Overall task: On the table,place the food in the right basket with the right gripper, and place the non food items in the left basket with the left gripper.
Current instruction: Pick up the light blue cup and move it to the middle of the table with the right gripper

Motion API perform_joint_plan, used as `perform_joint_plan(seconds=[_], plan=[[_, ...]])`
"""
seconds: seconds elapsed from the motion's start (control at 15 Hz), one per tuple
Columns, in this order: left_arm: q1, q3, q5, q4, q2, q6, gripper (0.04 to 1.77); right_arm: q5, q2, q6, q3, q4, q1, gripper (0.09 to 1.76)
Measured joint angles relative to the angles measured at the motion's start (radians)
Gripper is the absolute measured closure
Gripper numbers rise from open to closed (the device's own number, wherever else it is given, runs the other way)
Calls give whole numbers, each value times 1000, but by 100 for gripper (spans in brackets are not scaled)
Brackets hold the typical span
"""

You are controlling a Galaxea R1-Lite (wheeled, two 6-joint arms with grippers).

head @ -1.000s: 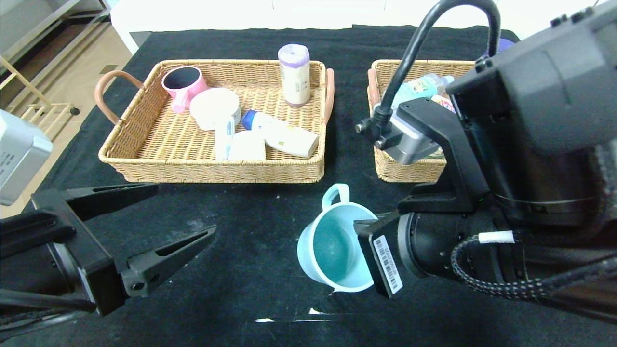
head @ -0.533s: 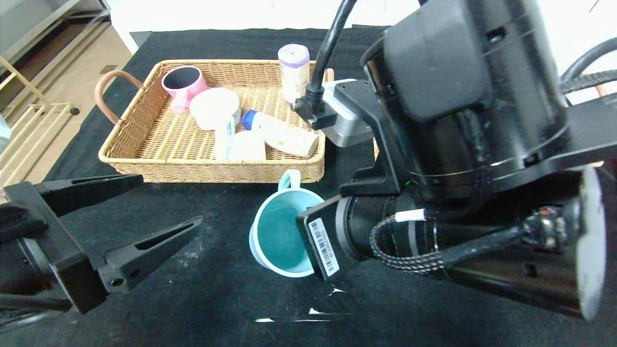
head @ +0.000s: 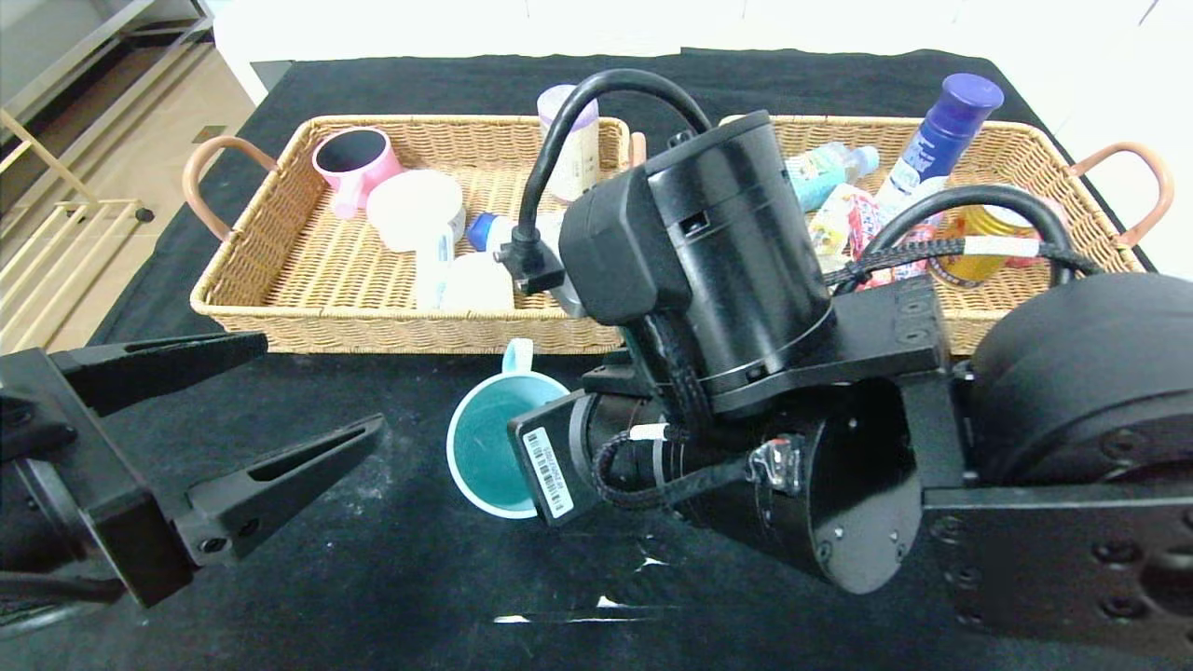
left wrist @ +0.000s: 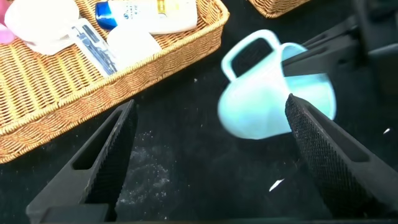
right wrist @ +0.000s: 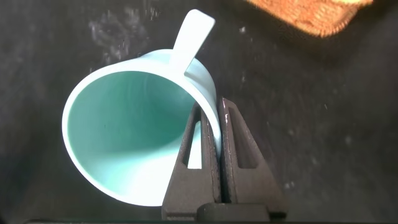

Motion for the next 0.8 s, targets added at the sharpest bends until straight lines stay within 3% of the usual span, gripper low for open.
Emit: perform_joint_plan(seconds=[0.8], plan=[[-1, 5, -6, 1, -1, 7, 9, -41, 93, 1, -9, -51, -39, 168]])
